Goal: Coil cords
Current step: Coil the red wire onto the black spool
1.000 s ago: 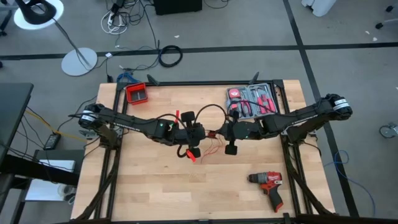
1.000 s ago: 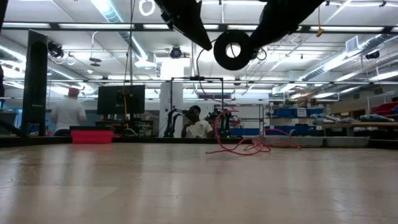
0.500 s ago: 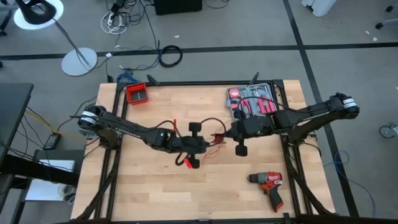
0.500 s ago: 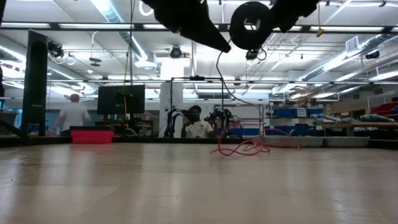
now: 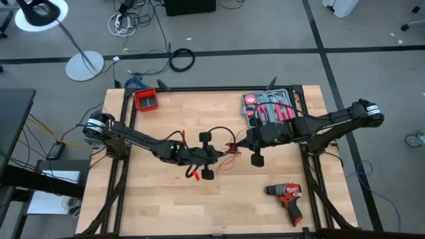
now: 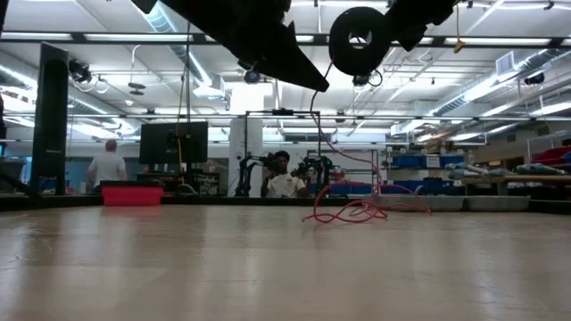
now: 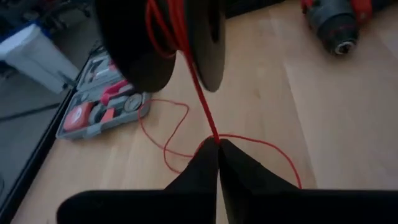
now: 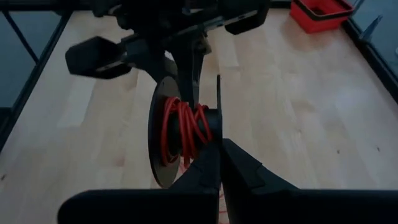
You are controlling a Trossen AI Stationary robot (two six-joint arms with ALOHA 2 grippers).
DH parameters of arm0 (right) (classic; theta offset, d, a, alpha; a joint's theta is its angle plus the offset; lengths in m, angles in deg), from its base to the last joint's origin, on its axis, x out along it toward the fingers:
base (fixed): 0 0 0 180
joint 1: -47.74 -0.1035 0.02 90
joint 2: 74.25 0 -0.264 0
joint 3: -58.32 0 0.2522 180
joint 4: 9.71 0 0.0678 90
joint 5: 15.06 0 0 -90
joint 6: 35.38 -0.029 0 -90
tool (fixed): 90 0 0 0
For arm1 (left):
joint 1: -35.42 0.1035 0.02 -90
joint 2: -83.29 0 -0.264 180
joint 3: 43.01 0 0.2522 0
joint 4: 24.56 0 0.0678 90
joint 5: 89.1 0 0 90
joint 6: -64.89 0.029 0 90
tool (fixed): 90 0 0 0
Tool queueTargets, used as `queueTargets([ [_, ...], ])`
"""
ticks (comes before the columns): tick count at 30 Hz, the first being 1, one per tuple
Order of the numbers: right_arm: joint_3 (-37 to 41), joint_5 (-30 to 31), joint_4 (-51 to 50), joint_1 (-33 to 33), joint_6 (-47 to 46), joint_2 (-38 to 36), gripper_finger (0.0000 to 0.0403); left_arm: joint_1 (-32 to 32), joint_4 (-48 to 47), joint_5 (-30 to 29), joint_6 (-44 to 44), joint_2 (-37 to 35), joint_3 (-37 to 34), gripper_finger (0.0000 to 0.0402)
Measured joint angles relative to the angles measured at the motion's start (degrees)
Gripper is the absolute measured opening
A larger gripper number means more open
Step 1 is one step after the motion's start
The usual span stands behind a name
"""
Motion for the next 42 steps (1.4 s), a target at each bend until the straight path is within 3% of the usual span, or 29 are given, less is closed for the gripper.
queueTargets([
  [13, -0.13, 1.71, 1.33, 0.35, -0.88, -0.13, 0.0001, -0.52, -3.95, -2.78, -7.18, 0.15, -0.22, 0.0114],
  [21, -0.13, 8.44, 2.73, 0.35, -3.89, -0.09, 0.0001, -1.69, -4.18, -2.4, -12.53, 0.15, -0.19, 0.0113],
  [30, -0.11, 19.89, 8.18, 0.17, -9.41, -0.07, 0.0001, -0.92, -2.6, -2.42, -27.98, 0.53, -0.1, 0.011],
  [37, 2.08, 25.15, 18.77, -1.55, -2.72, -0.04, 0.0001, -0.48, -0.15, -1.87, -29.26, 1.4, -0.1, 0.011],
  [42, 3.96, 25.55, 22.9, -0.8, -0.91, -0.04, 0.0001, 0.05, 2.0, 0.73, -27.83, 1.38, -0.1, 0.011],
])
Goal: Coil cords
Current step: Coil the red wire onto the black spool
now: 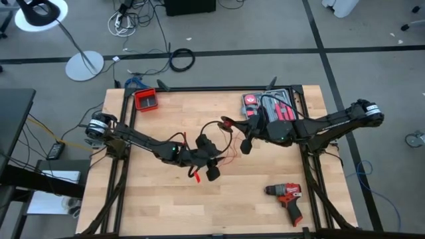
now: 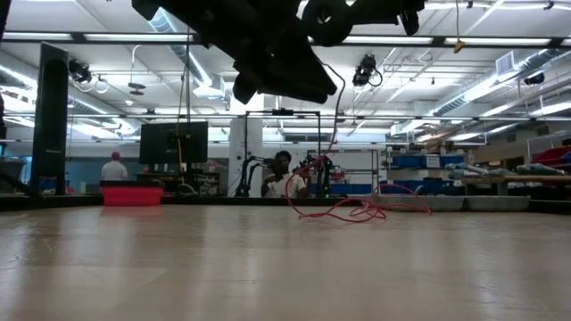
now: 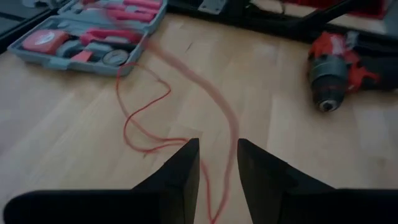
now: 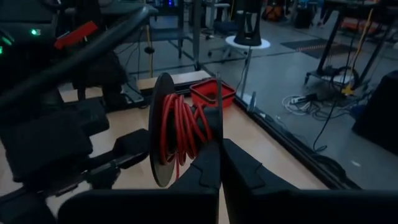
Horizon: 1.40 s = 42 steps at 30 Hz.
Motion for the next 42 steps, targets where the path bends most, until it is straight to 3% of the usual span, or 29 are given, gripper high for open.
queueTargets([
  [7, 0.02, -0.13, 0.76, 0.12, 2.94, 0.0, 0.0001, 0.74, 0.35, 4.4, 1.66, -0.02, 0.02, 0.011],
  [32, 0.02, -0.56, 3.59, -0.01, 2.58, 0.03, 0.0001, 2.27, 6.31, 0.47, 1.83, -0.02, 0.02, 0.011],
  [42, 0.02, -0.7, 6.73, -0.03, 3.66, 3.89, 0.0001, 2.27, 7.46, -0.84, 3.06, -0.02, 0.02, 0.011],
])
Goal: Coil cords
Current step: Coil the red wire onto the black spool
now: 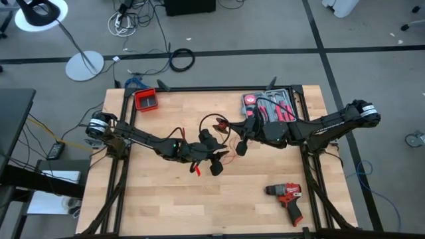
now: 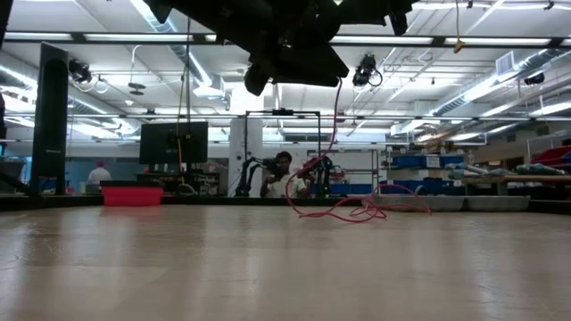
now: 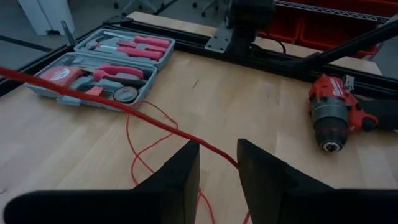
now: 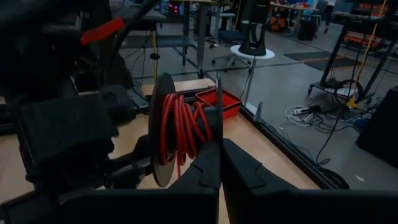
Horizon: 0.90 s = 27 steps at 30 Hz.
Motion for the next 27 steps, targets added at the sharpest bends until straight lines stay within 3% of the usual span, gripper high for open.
queueTargets([
  [4, 0.0, 0.01, 0.43, 0.0, 0.08, -0.03, 0.0001, 0.0, -0.33, -0.22, 0.22, 0.0, 0.0, 0.0085],
  [9, 0.0, 0.0, 0.77, 0.0, 0.08, -0.35, 0.0001, 0.04, -0.56, -0.34, 2.6, 0.0, 0.0, 0.0012],
  [27, 0.0, 1.87, -1.74, -0.02, 0.98, -0.15, 0.0001, -2.03, -0.33, 1.6, 0.56, 0.0, 1.77, 0.0],
])
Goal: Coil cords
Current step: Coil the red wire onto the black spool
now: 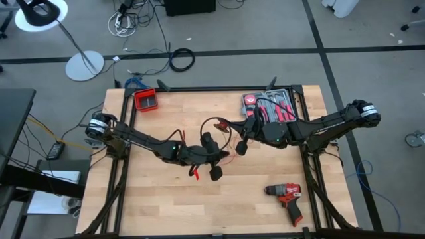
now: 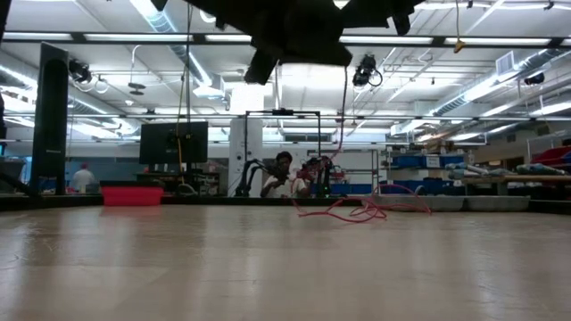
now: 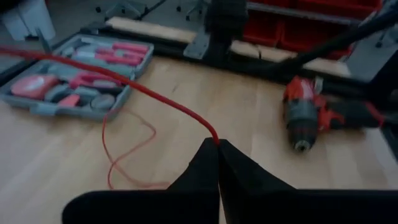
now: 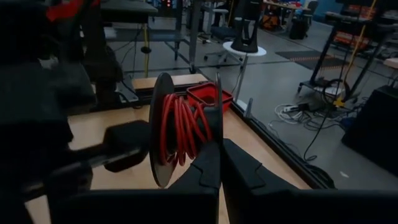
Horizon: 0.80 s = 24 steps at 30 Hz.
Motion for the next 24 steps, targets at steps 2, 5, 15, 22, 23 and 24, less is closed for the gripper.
queueTargets([
  [2, 0.0, 0.11, 0.12, 0.0, -0.04, 0.0, 0.0, 0.02, -0.62, -0.46, 1.13, -0.02, 1.16, 0.0],
  [5, 0.0, 0.09, 0.21, 0.0, -0.48, 0.0, 0.0, 0.48, -1.28, -1.89, 3.08, 0.0, 2.33, 0.0],
  [15, 0.0, 0.22, -1.17, 0.0, 0.25, 0.0, 0.0, 1.99, -9.21, -2.1, 8.79, 0.0, 10.31, 0.0],
  [22, 0.0, 0.2, -4.66, 0.0, 0.42, 0.0, 0.0, 1.48, -26.26, -2.4, 12.14, -0.04, 20.65, 0.0],
  [23, 0.0, 0.2, -4.7, 0.0, 0.44, 0.0, 0.0, 1.44, -28.39, -2.37, 12.6, -0.04, 21.85, 0.0],
  [24, 0.0, 0.2, -4.75, 0.0, 0.44, -0.11, 0.0, 1.44, -30.41, -2.39, 12.88, -0.04, 22.91, 0.0],
])
